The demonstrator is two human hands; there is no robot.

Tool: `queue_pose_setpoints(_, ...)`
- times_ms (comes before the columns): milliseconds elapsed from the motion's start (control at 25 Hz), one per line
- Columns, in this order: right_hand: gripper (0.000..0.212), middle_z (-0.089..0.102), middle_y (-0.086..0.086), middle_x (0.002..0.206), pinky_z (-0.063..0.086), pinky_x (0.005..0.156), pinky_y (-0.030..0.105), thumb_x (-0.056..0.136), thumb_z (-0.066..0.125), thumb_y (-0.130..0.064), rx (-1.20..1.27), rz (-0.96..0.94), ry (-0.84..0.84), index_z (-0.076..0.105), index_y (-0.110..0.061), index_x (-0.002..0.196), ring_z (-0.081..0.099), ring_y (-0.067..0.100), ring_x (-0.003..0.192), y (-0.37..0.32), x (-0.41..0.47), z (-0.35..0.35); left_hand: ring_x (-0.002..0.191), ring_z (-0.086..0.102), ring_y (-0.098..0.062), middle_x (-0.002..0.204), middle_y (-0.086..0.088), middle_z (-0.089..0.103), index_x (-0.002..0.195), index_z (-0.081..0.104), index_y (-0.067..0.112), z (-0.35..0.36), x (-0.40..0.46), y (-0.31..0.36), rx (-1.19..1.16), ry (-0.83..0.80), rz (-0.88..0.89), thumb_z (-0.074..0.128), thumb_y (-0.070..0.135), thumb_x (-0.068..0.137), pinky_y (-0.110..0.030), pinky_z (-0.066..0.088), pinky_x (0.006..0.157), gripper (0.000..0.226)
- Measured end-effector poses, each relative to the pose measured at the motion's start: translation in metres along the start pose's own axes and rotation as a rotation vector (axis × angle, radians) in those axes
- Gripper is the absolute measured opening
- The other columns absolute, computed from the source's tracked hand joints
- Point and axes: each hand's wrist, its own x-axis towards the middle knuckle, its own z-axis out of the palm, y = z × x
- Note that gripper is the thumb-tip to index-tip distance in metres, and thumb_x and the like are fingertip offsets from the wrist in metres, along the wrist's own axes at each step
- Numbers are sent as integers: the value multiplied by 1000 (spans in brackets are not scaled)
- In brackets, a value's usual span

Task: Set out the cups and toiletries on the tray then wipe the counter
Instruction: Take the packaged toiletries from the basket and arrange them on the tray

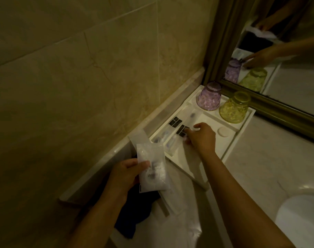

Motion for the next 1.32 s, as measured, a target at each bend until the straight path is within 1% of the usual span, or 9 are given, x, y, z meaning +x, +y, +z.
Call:
queue_pose_setpoints(160, 67, 49, 12, 138, 37, 97, 50, 77, 60, -53, -666, -511, 132, 45, -17, 131, 45, 32, 125, 18, -6, -3, 90, 68, -26, 97, -13, 71, 88, 68, 9, 1, 1, -2, -15, -5, -3, 65, 10, 80, -32, 53, 70, 9)
queue_pose_setpoints(280, 81, 19, 4, 156, 5, 110, 62, 80, 43, -66, -816, -489, -81, 23, -21, 143, 10, 26, 144, 34, -10, 7, 92, 67, -29, 99, -16, 70, 91, 69, 7, 5, -1, -3, -4, 3, -4, 64, 11, 80, -36, 53, 75, 12)
queue_pose_setpoints(440, 79, 18, 4, 157, -5, 107, 67, 82, 36, -68, -815, -442, -99, 21, -22, 144, 6, 26, 145, 30, -12, 20, 89, 67, -28, 96, -15, 71, 89, 69, 7, 7, -3, 0, -9, 4, 1, 64, 10, 80, -33, 52, 70, 10)
queue_pose_setpoints(520, 71, 22, 7, 155, -1, 110, 63, 85, 41, -62, -713, -433, -39, 27, -22, 142, 10, 27, 144, 22, -19, 17, 86, 68, -26, 94, -14, 71, 87, 69, 9, 6, -4, 1, -15, 5, 7, 64, 10, 80, -30, 52, 65, 8)
queue_pose_setpoints(600, 56, 44, 7, 141, 23, 108, 51, 85, 48, -55, -446, -432, 42, 46, -22, 131, 32, 27, 134, 14, -34, 7, 84, 69, -25, 92, -13, 72, 87, 69, 9, 4, -3, 2, -21, 9, 7, 65, 10, 80, -27, 53, 61, 8)
queue_pose_setpoints(760, 15, 68, -14, 81, 50, 68, 18, 75, 67, -45, 109, -204, -442, 70, -31, 80, 63, 4, 79, 6, -88, -17, 79, 69, -22, 85, -9, 72, 81, 68, 12, 8, -2, 1, 18, 20, 25, 66, 13, 80, -26, 54, 58, 3)
queue_pose_setpoints(920, 10, 64, 0, 63, 50, 62, 22, 74, 75, -19, 162, -153, -446, 66, -15, 70, 59, 10, 60, 8, -110, -24, 65, 69, -18, 67, -3, 73, 67, 70, 15, 21, -3, -3, 37, 4, 48, 67, 14, 79, -26, 56, 56, 12)
queue_pose_setpoints(1120, 13, 65, 14, 71, 52, 66, 33, 77, 70, -8, 309, -43, -374, 62, -13, 67, 61, 24, 70, 12, -112, -29, 67, 72, -16, 70, -4, 75, 73, 72, 11, 27, -7, -4, -76, -87, 49, 65, 14, 81, -21, 53, 52, 11)
queue_pose_setpoints(1320, 13, 66, 21, 78, 57, 72, 47, 79, 67, -9, 351, -7, -135, 57, -11, 70, 64, 36, 78, 12, -108, -47, 62, 69, -10, 64, 1, 73, 72, 70, 13, 22, -6, 0, 7, 36, 62, 69, 17, 79, -18, 53, 54, 8)
